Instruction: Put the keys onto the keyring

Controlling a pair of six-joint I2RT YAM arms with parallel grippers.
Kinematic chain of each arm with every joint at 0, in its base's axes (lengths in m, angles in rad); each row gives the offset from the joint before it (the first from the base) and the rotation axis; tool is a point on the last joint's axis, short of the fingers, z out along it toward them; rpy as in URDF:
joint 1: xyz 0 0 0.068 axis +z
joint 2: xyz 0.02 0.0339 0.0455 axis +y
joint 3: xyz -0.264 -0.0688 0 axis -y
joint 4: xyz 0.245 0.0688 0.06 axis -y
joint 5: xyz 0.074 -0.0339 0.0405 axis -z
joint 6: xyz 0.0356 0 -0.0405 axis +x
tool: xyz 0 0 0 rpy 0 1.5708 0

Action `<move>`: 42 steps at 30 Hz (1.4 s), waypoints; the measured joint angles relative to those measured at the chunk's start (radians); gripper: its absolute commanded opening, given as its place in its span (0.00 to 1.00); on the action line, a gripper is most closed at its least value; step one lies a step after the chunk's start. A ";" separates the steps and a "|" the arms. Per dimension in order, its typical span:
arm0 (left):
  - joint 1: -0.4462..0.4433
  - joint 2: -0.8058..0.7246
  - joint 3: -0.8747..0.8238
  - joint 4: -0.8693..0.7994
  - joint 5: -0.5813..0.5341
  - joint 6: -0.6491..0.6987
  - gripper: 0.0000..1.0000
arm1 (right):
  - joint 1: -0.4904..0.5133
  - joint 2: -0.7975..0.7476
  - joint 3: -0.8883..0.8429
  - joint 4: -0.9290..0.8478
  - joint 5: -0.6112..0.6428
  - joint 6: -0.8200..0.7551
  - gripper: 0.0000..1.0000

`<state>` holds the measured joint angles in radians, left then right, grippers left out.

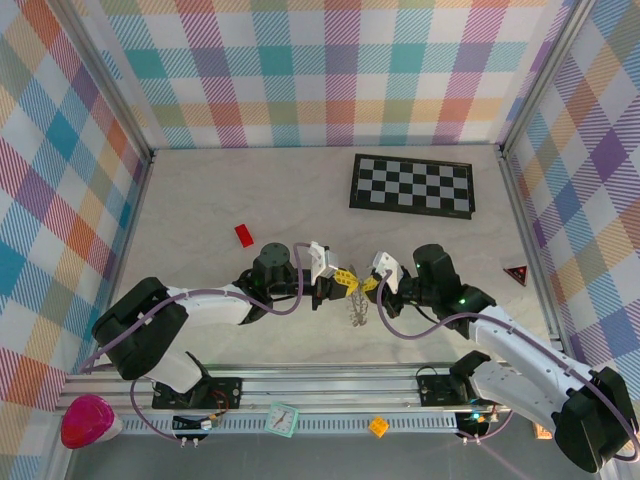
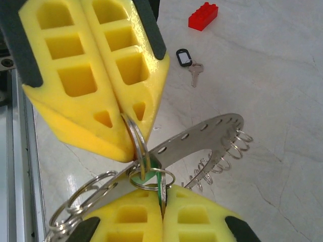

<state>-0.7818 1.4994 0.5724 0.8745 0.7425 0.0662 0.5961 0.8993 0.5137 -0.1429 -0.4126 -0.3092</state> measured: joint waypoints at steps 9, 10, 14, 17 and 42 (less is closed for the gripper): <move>0.002 -0.001 0.000 -0.013 -0.003 0.009 0.00 | 0.000 0.000 0.061 -0.061 -0.003 -0.027 0.00; 0.005 -0.001 0.000 -0.016 -0.004 0.010 0.00 | 0.000 0.000 0.063 -0.067 -0.003 -0.029 0.00; 0.005 -0.005 0.000 -0.049 -0.007 0.028 0.00 | 0.000 -0.008 0.074 -0.098 0.006 -0.045 0.00; 0.005 -0.013 0.000 -0.084 -0.021 0.043 0.00 | 0.000 -0.022 0.085 -0.114 0.020 -0.053 0.00; 0.026 -0.393 0.001 -0.283 -0.348 -0.019 0.46 | 0.034 0.092 0.294 -0.353 0.029 -0.076 0.00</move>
<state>-0.7563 1.1061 0.5732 0.5911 0.3943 0.0471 0.6304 0.9916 0.8082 -0.4957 -0.3836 -0.3855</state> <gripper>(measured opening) 0.446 0.046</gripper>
